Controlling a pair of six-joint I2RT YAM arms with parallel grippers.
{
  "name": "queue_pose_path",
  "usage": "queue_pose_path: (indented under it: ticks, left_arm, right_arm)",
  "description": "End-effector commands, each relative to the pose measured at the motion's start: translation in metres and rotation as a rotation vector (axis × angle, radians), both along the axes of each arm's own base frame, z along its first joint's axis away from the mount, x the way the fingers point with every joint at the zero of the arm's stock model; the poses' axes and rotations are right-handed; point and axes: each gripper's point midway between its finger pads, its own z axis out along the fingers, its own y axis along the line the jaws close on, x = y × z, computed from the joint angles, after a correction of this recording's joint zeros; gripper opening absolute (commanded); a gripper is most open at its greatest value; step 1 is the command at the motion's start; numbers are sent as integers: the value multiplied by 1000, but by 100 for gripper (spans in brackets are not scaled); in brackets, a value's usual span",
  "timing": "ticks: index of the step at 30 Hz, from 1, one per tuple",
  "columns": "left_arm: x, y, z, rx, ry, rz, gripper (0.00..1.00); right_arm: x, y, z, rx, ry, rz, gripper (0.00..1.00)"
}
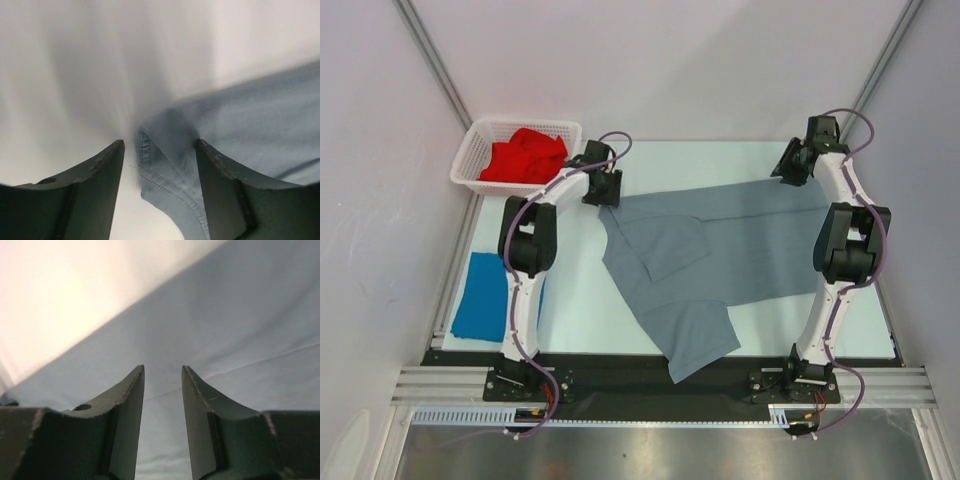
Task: Fold and stack the t-shirts
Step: Fold the tshirt
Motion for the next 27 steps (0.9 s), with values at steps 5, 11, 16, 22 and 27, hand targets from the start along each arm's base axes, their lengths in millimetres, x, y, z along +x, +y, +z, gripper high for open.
queue_pose_path:
  ticks: [5,11,16,22,27]
  left_arm:
    - [24,5,10,-5,-61,7,46]
    - [38,8,15,-20,-90,29,1]
    - [66,23,40,45,-169,65,0]
    - [96,41,68,87,-286,87,0]
    - [115,51,70,89,-315,98,0]
  right_arm:
    - [37,-54,4,-100,-69,-111,41]
    - [51,-72,-17,-123,-49,-178,42]
    - [58,-82,-32,-61,-42,-266,41]
    - [67,-86,-46,-27,-43,-305,36]
    - [77,-88,-56,-13,-67,-318,35]
